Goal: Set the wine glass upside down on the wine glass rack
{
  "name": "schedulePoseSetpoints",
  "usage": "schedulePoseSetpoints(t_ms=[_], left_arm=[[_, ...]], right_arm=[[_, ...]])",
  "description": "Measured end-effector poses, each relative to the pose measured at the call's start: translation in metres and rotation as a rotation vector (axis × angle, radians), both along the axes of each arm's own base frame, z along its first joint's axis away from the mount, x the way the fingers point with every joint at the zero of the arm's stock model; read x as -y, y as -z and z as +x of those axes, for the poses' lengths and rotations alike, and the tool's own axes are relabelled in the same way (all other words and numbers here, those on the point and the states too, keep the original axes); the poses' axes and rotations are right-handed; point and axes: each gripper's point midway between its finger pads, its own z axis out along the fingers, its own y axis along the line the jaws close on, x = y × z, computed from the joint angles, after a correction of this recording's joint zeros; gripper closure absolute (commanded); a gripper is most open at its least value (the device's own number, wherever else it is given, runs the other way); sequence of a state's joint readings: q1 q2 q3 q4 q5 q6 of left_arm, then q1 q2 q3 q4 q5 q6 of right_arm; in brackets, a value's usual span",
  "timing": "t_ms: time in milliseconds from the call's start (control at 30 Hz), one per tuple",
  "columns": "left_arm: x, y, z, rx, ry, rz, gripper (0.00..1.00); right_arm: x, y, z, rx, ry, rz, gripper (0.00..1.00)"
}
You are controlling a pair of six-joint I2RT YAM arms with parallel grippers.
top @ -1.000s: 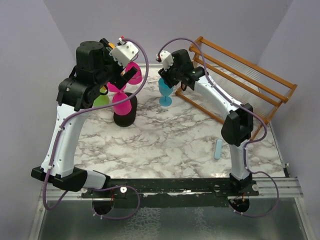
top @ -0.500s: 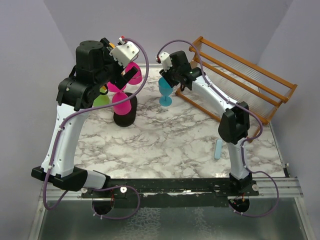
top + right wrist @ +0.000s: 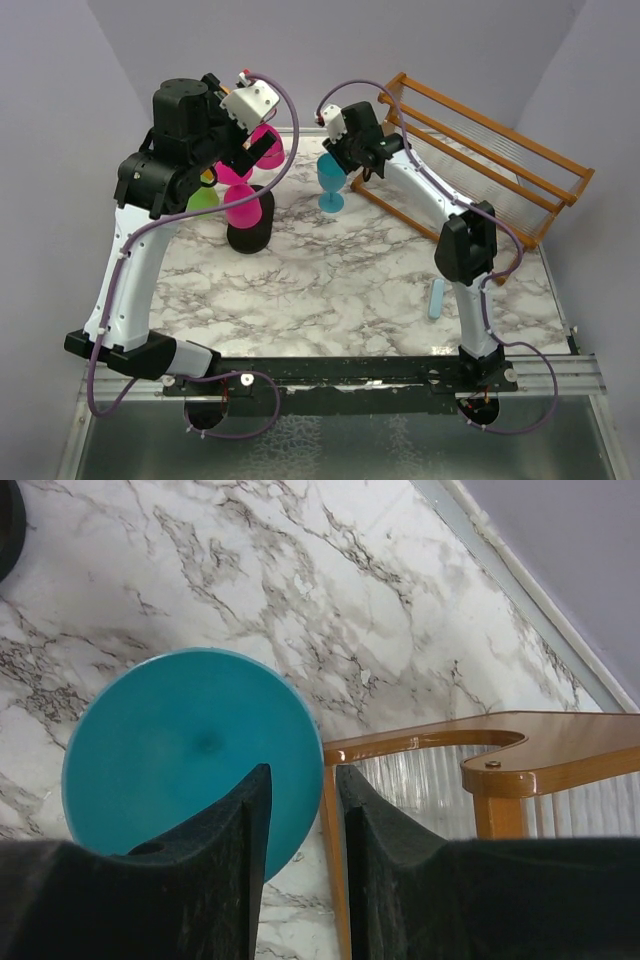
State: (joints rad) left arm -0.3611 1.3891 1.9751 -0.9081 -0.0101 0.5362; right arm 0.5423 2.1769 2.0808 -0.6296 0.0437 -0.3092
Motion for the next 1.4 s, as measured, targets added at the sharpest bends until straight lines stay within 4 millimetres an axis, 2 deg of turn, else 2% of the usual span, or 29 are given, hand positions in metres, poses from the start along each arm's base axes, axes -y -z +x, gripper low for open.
schedulePoseSetpoints(t_ms=[333, 633, 800, 1000, 1100, 1167, 1400], left_arm=[[0.001, 0.002, 0.002, -0.006, 0.0, 0.002, 0.01], [0.002, 0.006, 0.005, -0.016, -0.001, 0.006, 0.01], [0.001, 0.007, 0.007, -0.021, -0.018, -0.003, 0.01], [0.0, 0.011, 0.008, -0.035, -0.036, -0.014, 0.01], [0.001, 0.017, 0.009, -0.048, -0.036, -0.011, 0.01], [0.002, 0.023, 0.01, -0.063, -0.03, -0.01, 0.01], [0.015, 0.026, 0.006, -0.079, 0.047, -0.021, 0.01]], right_arm=[[0.005, 0.004, 0.007, -0.028, 0.003, 0.035, 0.78], [0.002, 0.008, 0.005, -0.067, -0.018, 0.063, 0.91], [0.002, 0.004, 0.004, -0.078, -0.025, 0.079, 0.98], [0.0, -0.006, -0.001, -0.083, -0.056, 0.109, 0.98], [0.002, -0.021, -0.013, -0.074, -0.085, 0.124, 0.98], [0.008, -0.041, -0.022, -0.052, -0.101, 0.138, 0.98], [0.023, -0.133, -0.062, 0.101, -0.172, 0.215, 0.98]])
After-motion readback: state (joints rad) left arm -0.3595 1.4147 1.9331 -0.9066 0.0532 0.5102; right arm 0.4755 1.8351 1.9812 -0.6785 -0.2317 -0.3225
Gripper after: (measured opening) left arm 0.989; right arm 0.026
